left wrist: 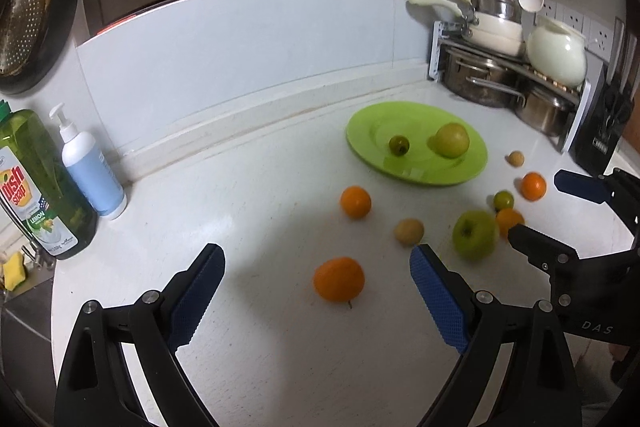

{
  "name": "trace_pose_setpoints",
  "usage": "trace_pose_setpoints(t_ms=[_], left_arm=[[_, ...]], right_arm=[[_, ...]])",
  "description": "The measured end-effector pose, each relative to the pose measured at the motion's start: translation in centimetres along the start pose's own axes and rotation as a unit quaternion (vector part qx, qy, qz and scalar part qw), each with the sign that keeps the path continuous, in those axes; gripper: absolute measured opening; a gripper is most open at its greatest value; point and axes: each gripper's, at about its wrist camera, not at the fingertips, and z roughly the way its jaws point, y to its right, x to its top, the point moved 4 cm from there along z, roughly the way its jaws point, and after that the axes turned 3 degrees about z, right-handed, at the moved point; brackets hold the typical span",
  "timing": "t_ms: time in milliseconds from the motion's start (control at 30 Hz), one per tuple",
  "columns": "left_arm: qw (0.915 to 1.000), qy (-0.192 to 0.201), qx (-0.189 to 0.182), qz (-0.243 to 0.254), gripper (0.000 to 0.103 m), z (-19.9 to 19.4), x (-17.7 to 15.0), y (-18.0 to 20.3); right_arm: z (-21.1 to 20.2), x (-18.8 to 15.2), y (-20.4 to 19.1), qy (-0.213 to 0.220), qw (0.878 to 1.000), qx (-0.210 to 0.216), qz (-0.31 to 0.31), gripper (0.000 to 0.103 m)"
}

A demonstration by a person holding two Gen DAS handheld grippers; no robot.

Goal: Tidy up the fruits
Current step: 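Grasp the large orange with the left tool while the right tool grasps the green apple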

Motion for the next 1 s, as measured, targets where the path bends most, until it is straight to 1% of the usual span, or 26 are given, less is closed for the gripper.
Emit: trace_pose_setpoints(t_ms=[300,400,600,667,800,867,967,1000], left_arm=[[0.9995,-0.022,-0.012,0.021,0.094,2.1,-2.0,0.5],[0.9991,-0.031,-0.015,0.022,0.091,3.1,-2.2,0.5],[0.9983,-0.046,-0.025,0.027,0.081,5.0,-2.2,0.7],[0.9978,-0.051,-0.031,0.029,0.076,5.5,-2.2,0.8],[0.9969,-0.062,-0.04,0.026,0.067,6.5,-2.2,0.9],[0.9965,-0.065,-0.044,0.026,0.06,6.8,-2.1,1.0],[0.9964,-0.067,-0.046,0.028,0.052,7.1,-2.0,1.3],[0.9961,-0.068,-0.048,0.029,0.051,7.3,-2.0,1.3]], right_arm=[[2.1,-1.9,-0.7,-0.033,0.999,-0.005,-0.026,0.079],[3.1,-2.2,-0.9,-0.043,0.998,-0.009,-0.036,0.079],[4.4,-2.0,-1.0,-0.043,0.997,-0.02,-0.058,0.079],[4.8,-1.8,-1.1,-0.043,0.996,-0.02,-0.07,0.078],[5.8,-1.9,-1.4,-0.05,0.995,-0.013,-0.081,0.071],[6.4,-2.0,-1.5,-0.058,0.995,-0.007,-0.084,0.069],[7.0,-2.2,-1.6,-0.067,0.994,-0.003,-0.09,0.066],[7.1,-2.2,-1.6,-0.069,0.993,-0.001,-0.091,0.063]])
